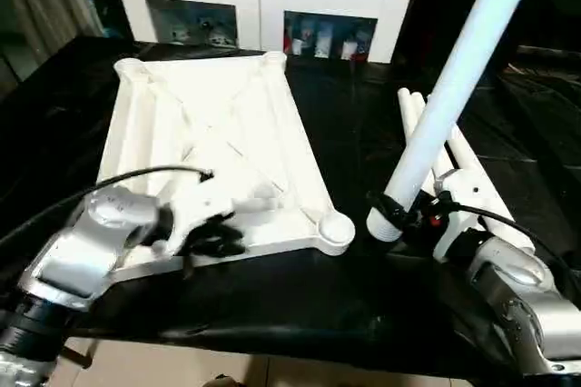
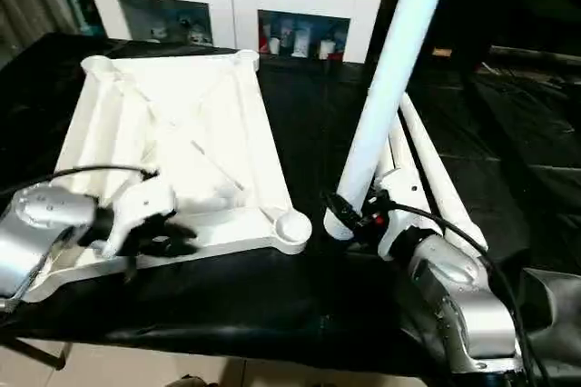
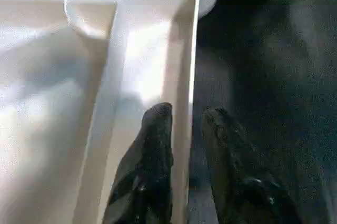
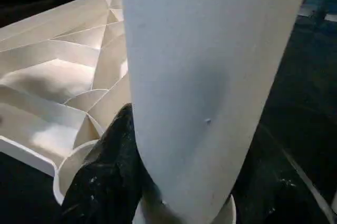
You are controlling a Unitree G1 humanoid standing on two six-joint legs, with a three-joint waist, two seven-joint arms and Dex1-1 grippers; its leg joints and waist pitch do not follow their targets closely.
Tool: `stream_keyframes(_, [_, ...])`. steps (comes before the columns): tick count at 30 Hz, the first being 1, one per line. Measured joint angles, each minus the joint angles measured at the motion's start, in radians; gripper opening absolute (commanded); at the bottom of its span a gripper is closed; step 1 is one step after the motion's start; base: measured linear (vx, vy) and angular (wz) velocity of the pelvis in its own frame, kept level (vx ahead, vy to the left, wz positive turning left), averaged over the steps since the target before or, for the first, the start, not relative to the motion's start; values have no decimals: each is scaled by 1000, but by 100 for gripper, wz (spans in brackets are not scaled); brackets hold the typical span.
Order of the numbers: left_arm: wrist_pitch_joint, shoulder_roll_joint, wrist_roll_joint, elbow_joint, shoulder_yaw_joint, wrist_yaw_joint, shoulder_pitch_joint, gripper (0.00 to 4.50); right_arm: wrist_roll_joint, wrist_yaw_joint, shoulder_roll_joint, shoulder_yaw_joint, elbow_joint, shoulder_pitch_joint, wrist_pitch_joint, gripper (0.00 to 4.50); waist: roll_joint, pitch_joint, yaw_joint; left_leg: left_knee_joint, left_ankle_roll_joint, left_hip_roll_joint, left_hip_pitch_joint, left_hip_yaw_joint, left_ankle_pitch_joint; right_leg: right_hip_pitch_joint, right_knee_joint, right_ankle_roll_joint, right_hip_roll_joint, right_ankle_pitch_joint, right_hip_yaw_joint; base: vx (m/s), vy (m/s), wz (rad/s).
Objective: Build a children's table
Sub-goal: Insert table leg to table base
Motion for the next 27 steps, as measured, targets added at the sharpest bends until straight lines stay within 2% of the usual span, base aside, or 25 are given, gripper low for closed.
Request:
stream_keyframes(7, [37, -103, 41, 18, -33, 143, -18, 189, -1, -14, 25, 7, 0, -21, 2, 187, 0, 0, -1, 1, 0, 1, 1, 1, 0, 0, 3, 0, 0, 0, 0, 0, 0, 0])
stream_keyframes(12, [68, -113, 48, 35, -42, 171, -33, 232, 0, -34, 50, 13, 2, -31, 3, 187, 0, -1, -3, 1, -1, 1, 2, 1, 1, 0, 4, 0, 0, 0, 0, 0, 0, 0])
stream_keyframes(15, [89, -120, 45, 45, -49, 173, -43, 255, 9, -41, 75, 14, 6, -90, 6, 187, 1, -1, -4, 2, -1, 1, 3, 1, 1, 0, 5, 0, 0, 0, 1, 0, 0, 0])
stream_keyframes(17, [110, -123, 36, 44, -50, 171, -44, 255, 10, -41, 80, 14, 19, -134, 6, 187, 0, -1, -3, 2, -2, 1, 4, 1, 1, 1, 5, 0, 0, 0, 1, 0, 0, 0])
stream_keyframes(21, [142, -126, 18, 44, -56, 171, -34, 255, 12, -36, 87, 20, 48, -151, 7, 187, -2, -1, 6, 1, -2, 2, 4, 1, 1, 1, 6, 0, 0, 0, 0, 0, 0, 0])
stream_keyframes(27, [158, -124, -10, 36, -55, 160, -34, 255, 6, -13, 89, 36, 119, -207, 12, 187, -4, 0, 3, 3, -2, 2, 4, 2, 2, 0, 10, 0, 0, 0, 1, 0, 0, 0])
